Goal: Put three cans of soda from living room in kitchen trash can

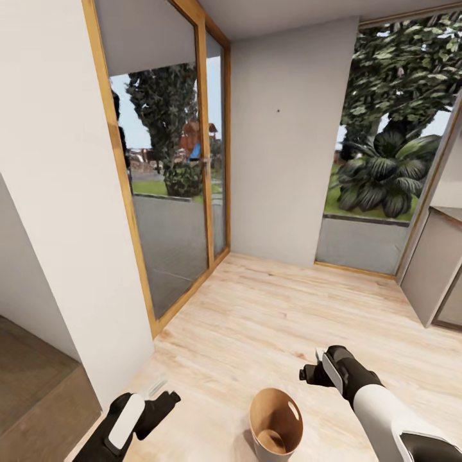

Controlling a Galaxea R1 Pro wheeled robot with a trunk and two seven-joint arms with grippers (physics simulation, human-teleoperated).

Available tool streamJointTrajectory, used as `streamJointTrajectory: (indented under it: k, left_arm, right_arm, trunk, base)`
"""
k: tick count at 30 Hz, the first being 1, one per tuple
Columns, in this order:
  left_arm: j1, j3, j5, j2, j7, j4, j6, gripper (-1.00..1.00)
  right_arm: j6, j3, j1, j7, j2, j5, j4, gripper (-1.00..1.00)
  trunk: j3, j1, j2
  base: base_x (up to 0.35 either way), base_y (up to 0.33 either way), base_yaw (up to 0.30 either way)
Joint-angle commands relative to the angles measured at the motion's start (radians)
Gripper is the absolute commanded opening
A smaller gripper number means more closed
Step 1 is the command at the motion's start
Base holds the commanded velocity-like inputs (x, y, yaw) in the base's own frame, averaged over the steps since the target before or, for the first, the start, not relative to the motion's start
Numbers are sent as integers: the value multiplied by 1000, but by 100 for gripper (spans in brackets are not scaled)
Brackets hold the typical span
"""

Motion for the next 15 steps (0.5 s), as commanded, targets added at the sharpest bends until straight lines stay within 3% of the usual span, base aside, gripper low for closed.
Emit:
streamJointTrajectory:
  k: [1,4,8,11,15]
  left_arm:
    - [2,9,1,0,0,-2,0,100]
    - [15,53,3,1,1,-12,1,100]
    - [30,81,3,0,3,-45,6,100]
    - [41,88,1,-6,12,-108,10,100]
    - [26,59,-4,-8,42,-163,17,100]
  right_arm:
    - [0,0,0,0,0,0,0,100]
    - [0,1,0,0,0,0,-2,100]
    - [0,1,-1,1,0,0,-3,100]
    - [0,0,-1,1,0,0,-3,100]
    - [0,0,-3,0,-1,1,-9,100]
  trunk:
    - [-3,4,-7]
    - [-13,15,-28]
    - [-25,31,-56]
    - [-35,42,-77]
    - [-47,58,-105]
  base:
    - [0,0,0]
    - [0,0,0]
    - [0,0,0]
    - [0,0,0]
    - [0,0,0]
